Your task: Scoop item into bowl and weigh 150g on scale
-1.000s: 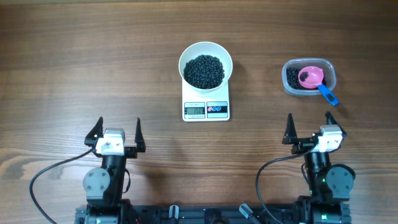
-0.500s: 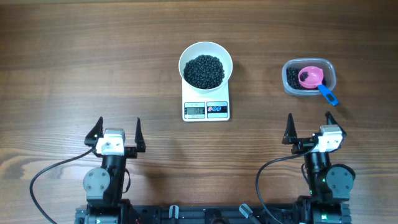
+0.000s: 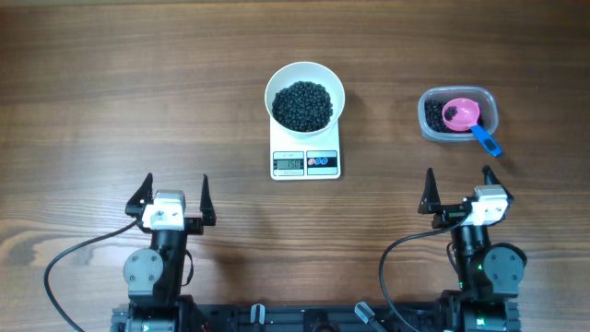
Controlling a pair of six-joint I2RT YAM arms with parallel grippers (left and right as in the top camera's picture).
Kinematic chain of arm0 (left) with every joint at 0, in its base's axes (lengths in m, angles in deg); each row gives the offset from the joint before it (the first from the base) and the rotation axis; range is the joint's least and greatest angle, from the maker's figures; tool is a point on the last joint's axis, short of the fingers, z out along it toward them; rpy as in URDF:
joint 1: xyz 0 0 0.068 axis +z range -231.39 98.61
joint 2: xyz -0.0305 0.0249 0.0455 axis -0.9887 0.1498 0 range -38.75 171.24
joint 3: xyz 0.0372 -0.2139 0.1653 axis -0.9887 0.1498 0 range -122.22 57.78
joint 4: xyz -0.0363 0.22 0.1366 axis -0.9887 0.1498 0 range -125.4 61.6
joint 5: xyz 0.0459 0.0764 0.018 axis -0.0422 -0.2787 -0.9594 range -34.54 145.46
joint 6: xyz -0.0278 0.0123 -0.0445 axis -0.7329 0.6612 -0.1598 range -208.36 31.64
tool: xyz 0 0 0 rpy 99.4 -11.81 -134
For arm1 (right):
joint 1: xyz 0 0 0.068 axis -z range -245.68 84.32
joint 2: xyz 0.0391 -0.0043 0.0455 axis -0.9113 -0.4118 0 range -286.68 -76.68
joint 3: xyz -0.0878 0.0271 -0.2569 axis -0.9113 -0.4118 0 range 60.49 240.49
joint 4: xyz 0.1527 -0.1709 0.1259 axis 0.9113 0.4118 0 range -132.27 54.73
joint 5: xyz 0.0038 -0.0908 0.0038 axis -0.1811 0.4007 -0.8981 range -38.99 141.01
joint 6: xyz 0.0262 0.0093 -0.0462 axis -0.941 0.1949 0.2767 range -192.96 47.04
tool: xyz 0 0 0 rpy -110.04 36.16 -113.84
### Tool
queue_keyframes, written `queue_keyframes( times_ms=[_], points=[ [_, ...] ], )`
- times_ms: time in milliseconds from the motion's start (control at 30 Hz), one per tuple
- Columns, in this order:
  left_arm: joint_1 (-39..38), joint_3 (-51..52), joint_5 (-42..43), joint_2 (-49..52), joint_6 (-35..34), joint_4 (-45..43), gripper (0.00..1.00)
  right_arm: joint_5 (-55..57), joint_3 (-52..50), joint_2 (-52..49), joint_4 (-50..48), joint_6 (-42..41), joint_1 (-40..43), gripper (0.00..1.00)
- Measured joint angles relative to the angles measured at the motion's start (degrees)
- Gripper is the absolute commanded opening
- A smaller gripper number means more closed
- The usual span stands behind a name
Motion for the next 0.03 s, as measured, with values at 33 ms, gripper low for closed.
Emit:
queue_keyframes(
  times_ms=[33],
  points=[
    [0.0, 0.0, -0.02, 0.0, 0.0, 0.0, 1.0, 0.0, 0.0, 0.0, 0.0, -0.02, 0.02, 1.0]
  ],
)
